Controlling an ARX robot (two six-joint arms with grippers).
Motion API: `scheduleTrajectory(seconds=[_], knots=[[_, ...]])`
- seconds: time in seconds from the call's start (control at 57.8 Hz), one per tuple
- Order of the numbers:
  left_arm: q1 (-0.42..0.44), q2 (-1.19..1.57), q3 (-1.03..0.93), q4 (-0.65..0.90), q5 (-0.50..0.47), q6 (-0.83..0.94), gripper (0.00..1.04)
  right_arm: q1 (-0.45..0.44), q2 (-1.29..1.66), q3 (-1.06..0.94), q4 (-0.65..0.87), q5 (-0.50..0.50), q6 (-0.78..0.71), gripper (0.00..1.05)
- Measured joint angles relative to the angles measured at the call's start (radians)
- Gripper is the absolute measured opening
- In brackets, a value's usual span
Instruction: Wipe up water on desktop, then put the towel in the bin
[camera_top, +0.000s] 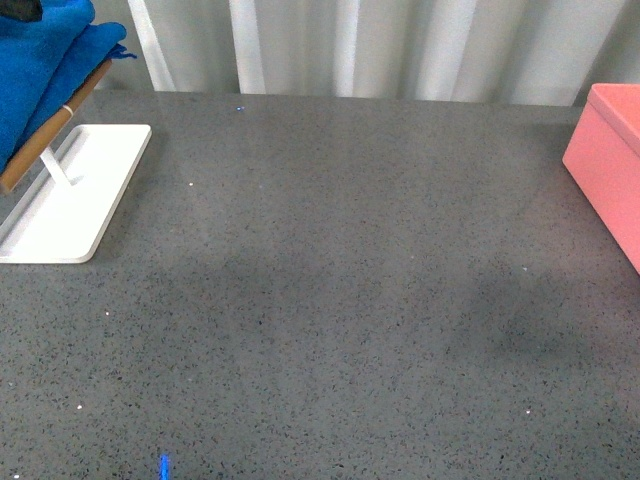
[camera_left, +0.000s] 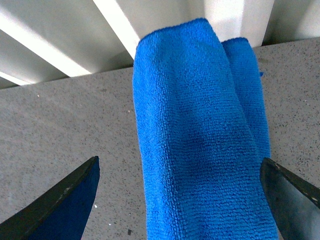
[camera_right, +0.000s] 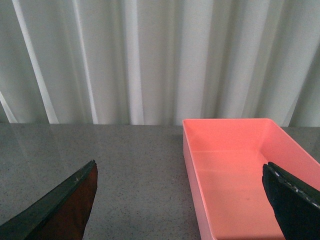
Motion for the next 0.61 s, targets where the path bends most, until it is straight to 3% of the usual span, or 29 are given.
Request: scheduleTrajectory(seconds=[0.225,0.606], knots=[[-0.001,0.019,-0.006,0.085,-0.027,0.002,0.98,0.000,0.000,0.000,0.000,0.000,0.000,0.98],[-0.002,0.072,-0.025,0.031,0.008,-0.034,0.98,0.000,0.000,0.000,0.000,0.000,0.000,0.98]])
